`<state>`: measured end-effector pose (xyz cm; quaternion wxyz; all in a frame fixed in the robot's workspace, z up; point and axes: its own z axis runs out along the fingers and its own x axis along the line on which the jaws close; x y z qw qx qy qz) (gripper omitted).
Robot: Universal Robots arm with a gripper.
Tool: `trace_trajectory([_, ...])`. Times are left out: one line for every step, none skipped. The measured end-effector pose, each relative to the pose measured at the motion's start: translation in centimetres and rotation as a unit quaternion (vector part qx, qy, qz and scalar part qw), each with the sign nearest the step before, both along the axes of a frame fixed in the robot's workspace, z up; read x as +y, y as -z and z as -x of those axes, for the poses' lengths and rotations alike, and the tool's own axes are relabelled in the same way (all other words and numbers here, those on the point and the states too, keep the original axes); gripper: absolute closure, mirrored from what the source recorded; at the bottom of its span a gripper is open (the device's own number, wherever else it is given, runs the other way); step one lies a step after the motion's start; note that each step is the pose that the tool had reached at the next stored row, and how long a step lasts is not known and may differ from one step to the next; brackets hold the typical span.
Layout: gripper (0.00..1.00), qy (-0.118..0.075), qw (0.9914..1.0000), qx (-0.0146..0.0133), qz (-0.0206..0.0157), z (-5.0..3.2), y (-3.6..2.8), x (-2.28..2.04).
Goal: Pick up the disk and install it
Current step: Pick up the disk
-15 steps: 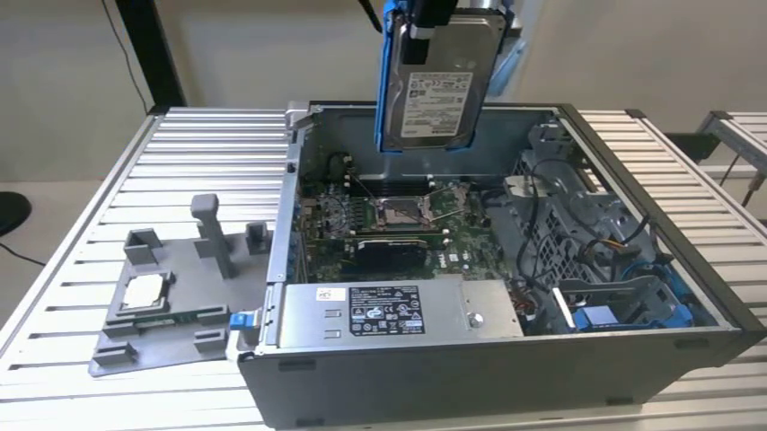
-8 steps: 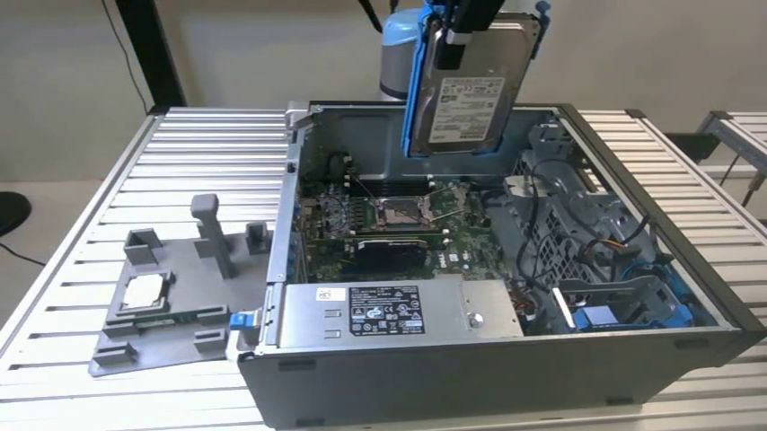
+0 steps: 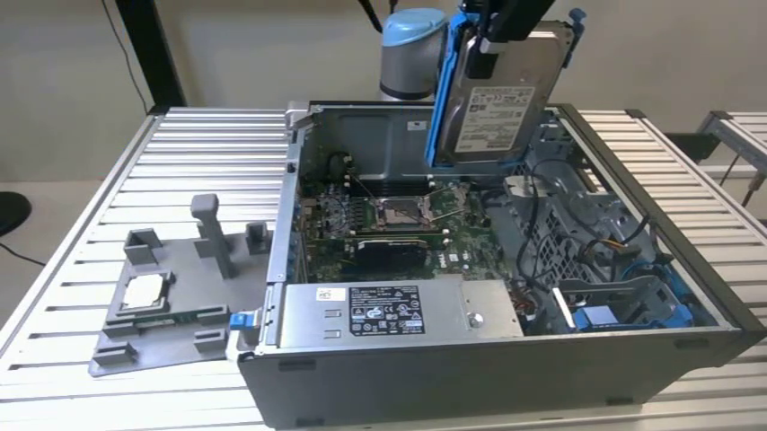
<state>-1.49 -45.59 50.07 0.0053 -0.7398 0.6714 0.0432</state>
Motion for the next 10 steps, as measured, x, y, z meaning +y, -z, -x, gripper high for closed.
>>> trace_trajectory([1.00, 0.000, 1.00000, 0.0001, 0.0000, -0.20, 0.00, -0.19])
trace_trajectory([1.00, 0.000, 1.00000, 0.0001, 0.0000, -0.38, 0.00, -0.37])
trace_trajectory([1.00, 0.000, 1.00000, 0.0002, 0.0000, -0.58, 0.00, -0.56])
trace_trajectory([1.00, 0.000, 1.00000, 0.0002, 0.0000, -0.76, 0.00, -0.74])
trace_trajectory([1.00, 0.000, 1.00000, 0.0002, 0.0000, -0.96, 0.00, -0.93])
trace_trajectory([1.00, 0.000, 1.00000, 0.0003, 0.0000, -1.16, 0.00, -1.12])
trace_trajectory([1.00, 0.000, 1.00000, 0.0003, 0.0000, -1.35, 0.00, -1.32])
trace_trajectory([1.00, 0.000, 1.00000, 0.0004, 0.0000, -1.55, 0.00, -1.50])
trace_trajectory([1.00, 0.000, 1.00000, 0.0004, 0.0000, -1.73, 0.00, -1.68])
trace_trajectory([1.00, 0.000, 1.00000, 0.0005, 0.0000, -1.93, 0.00, -1.87])
